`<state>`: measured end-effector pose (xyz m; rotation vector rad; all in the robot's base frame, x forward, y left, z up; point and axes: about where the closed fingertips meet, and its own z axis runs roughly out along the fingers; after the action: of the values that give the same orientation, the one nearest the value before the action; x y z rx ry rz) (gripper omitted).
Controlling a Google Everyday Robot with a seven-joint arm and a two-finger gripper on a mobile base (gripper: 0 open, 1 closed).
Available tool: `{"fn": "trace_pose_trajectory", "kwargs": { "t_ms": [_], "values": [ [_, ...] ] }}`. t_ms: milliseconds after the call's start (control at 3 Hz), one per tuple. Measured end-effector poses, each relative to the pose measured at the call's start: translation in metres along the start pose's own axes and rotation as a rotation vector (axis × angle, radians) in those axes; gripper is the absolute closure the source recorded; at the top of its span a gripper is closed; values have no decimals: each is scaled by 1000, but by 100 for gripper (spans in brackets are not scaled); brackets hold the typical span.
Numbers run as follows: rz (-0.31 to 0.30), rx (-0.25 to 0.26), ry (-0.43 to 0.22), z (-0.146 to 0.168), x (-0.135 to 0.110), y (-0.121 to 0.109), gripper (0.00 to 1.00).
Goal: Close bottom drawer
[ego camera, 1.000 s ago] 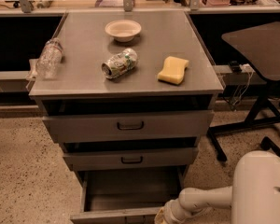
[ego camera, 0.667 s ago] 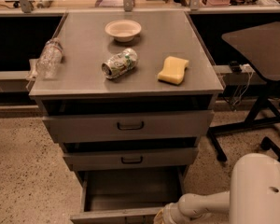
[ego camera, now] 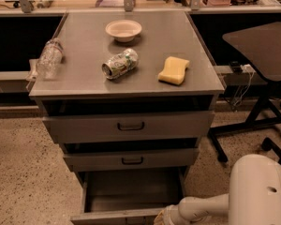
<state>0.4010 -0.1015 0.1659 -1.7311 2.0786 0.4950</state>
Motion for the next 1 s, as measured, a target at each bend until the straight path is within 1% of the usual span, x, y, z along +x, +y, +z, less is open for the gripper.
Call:
{"fn": "trace_pose_trajectory", "kwargs": {
  "t_ms": [333,667,1000],
  "values": [
    [0,0,0,0,0,0,8],
    [0,0,0,0,0,0,0],
    [0,0,0,0,0,0,0]
  ]
}}
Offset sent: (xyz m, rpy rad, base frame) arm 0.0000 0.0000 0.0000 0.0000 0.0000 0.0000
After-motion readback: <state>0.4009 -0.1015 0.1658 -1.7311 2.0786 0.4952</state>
